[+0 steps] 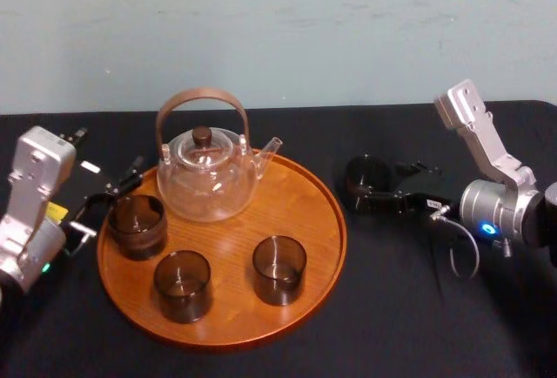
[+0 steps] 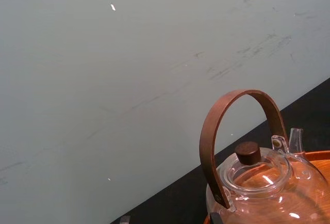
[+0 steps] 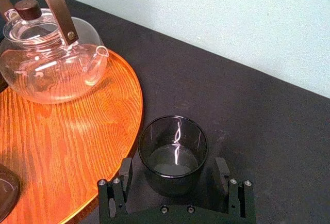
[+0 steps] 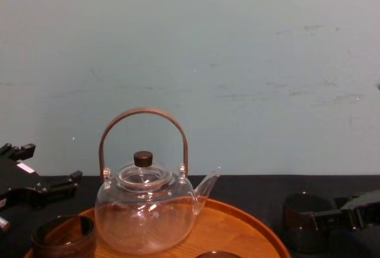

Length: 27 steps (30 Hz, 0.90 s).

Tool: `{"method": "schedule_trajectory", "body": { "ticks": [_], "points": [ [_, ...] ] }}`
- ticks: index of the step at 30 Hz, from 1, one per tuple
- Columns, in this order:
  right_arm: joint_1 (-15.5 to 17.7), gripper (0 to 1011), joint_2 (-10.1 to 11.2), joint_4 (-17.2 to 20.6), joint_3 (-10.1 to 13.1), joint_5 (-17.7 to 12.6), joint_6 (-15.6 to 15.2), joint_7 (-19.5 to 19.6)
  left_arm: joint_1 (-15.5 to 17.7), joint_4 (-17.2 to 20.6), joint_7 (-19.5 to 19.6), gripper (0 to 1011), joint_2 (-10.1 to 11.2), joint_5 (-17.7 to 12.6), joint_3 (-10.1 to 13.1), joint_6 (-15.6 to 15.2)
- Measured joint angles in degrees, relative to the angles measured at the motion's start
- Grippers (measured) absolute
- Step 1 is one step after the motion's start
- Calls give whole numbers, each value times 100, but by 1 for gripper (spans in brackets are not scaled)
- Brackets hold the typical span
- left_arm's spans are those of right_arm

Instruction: Pick up the glass from the table and place it on the tray.

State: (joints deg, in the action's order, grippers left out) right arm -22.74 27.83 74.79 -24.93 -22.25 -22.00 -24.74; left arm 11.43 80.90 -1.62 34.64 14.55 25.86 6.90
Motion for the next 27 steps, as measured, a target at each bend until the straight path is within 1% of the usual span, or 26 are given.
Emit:
{"method": "schedule_trajectory", "body": {
  "ticks": [11, 27],
  "points": [
    [-136, 1002, -144, -192, -22, 113, -3, 18, 1, 0, 0, 1001, 0, 0, 0, 1],
    [-271, 1002, -295, -423, -57, 271, -3, -27, 0, 0, 0, 1001, 0, 0, 0, 0]
  ]
}}
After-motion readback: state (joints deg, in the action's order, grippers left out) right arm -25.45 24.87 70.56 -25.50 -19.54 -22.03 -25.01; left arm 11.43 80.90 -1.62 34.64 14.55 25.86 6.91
